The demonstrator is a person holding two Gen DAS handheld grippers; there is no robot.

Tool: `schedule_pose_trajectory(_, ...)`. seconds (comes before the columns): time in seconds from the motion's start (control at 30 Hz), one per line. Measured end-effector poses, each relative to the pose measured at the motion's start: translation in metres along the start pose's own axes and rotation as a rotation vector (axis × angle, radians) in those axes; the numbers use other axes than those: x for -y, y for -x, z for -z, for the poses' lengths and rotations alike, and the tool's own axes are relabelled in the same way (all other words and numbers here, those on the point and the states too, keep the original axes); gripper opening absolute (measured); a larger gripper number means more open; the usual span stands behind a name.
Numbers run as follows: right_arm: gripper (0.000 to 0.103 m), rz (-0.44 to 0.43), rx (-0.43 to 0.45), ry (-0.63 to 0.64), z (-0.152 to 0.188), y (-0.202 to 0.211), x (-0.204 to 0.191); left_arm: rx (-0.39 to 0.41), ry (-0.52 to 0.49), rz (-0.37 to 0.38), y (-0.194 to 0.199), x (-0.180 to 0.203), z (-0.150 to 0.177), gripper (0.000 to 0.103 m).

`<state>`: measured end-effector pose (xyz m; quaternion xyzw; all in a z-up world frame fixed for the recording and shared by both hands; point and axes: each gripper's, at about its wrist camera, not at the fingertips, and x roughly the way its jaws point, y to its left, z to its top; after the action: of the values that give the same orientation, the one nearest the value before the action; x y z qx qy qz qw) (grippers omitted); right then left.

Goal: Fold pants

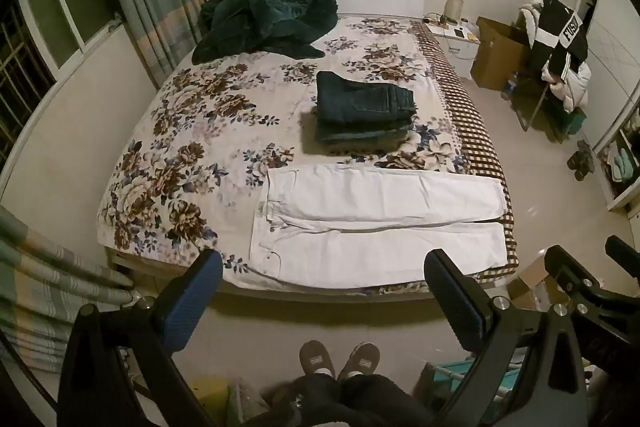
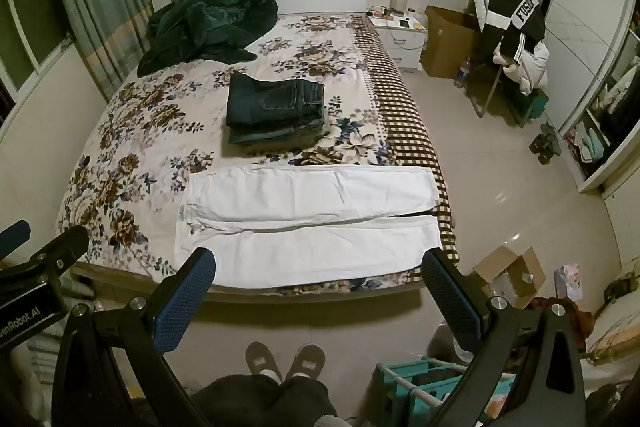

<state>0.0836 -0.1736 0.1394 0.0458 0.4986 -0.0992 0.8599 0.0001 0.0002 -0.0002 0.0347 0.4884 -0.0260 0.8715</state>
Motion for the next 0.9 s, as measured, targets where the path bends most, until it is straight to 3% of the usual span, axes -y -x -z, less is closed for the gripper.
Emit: schedule_pose_trajectory(0.9, 0.103, 0.002, -0.005, 0.004, 0.0016, 0.0018, -0.0021, 0.008, -0.006, -0.005, -0.0008, 0.0003, -0.0006, 0.103)
